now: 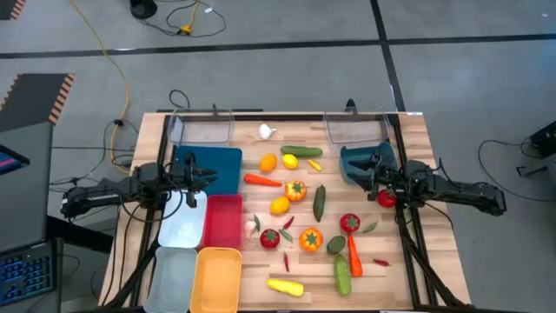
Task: Sort produce into baskets
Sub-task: Put the middle red tomato into the right transparent bin
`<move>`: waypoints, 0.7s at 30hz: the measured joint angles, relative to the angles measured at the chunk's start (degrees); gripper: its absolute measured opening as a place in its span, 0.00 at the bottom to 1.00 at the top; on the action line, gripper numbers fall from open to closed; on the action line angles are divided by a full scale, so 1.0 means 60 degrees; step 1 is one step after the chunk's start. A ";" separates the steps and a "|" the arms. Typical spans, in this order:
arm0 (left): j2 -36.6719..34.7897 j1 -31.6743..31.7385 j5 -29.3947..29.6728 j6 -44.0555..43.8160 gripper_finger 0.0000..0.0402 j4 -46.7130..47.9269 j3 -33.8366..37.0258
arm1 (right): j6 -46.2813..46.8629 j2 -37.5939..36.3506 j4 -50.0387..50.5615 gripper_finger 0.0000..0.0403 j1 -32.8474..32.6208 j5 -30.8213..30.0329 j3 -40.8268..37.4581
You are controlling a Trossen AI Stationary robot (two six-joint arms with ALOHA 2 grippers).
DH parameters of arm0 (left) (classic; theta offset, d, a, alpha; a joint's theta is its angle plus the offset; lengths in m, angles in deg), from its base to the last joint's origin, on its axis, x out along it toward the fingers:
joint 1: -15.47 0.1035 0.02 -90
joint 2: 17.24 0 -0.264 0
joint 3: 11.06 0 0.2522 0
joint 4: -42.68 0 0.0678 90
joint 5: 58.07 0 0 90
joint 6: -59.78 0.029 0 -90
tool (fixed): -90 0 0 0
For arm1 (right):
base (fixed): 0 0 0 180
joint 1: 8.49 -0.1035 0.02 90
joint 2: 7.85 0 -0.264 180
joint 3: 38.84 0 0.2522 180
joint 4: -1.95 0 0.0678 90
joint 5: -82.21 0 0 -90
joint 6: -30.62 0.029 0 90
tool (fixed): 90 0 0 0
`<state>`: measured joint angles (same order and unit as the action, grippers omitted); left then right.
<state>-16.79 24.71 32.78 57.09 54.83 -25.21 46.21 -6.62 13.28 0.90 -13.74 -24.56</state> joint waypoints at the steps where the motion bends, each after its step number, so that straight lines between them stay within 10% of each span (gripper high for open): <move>1: 0.0000 0.0002 0.0000 -0.0003 0.19 0.0004 0.0000 | 0.0000 -0.0001 0.0000 0.72 0.0000 0.0004 0.0000; 21: 0.0000 0.0003 0.0000 -0.0003 0.19 0.0001 0.0000 | -0.0007 0.0001 0.0151 0.77 0.0000 0.0020 0.0484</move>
<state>-16.79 24.72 32.78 57.08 54.83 -25.21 46.17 -6.62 14.18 0.90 -13.62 -21.65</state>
